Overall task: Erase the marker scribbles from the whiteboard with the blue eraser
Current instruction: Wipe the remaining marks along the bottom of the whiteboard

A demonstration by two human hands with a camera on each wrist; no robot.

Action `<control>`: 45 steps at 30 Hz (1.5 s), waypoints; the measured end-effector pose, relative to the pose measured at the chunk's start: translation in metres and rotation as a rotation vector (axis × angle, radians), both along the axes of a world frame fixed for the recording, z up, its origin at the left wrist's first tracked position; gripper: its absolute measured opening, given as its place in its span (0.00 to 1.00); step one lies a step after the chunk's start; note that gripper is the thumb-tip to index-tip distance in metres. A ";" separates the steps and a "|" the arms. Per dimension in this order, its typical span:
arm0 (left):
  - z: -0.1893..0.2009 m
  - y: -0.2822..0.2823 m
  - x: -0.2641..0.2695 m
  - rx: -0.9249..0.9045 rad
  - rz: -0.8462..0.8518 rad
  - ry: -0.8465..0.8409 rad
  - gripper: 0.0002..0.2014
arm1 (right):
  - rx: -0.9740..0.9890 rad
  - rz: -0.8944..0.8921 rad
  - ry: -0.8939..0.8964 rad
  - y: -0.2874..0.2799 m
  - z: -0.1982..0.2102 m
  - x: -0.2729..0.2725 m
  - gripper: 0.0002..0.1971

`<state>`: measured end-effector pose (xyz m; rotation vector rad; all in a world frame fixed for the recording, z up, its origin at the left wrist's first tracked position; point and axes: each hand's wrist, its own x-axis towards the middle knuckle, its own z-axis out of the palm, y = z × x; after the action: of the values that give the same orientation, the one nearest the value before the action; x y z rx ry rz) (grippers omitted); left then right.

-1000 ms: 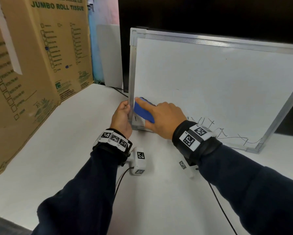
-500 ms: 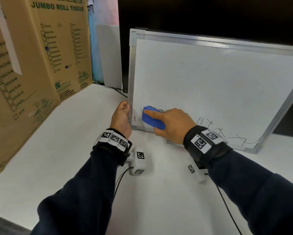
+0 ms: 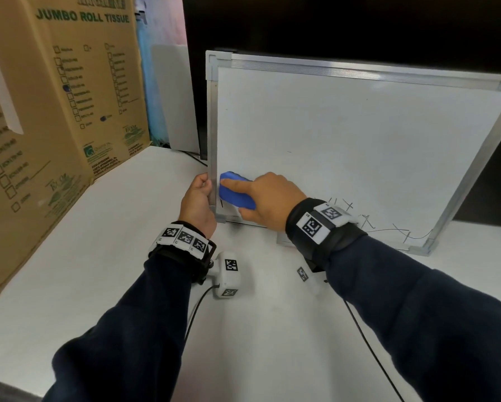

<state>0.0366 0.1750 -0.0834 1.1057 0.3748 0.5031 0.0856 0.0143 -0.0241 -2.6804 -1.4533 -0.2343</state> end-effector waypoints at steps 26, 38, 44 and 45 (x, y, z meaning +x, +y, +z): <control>-0.006 0.006 0.008 -0.024 0.035 -0.017 0.14 | 0.156 -0.134 0.045 -0.057 -0.007 0.009 0.34; -0.011 0.009 0.011 -0.035 0.059 -0.013 0.11 | 0.147 -0.116 0.076 -0.081 -0.015 0.008 0.34; -0.012 0.010 0.011 -0.025 0.056 -0.020 0.12 | 0.047 -0.109 0.074 -0.099 0.007 0.019 0.33; -0.013 0.011 0.011 -0.017 0.053 -0.015 0.12 | 0.051 -0.117 0.043 -0.103 0.008 0.019 0.33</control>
<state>0.0478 0.1862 -0.0964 1.0777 0.3949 0.5539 0.1048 -0.0886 -0.0159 -2.7145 -1.2628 -0.2168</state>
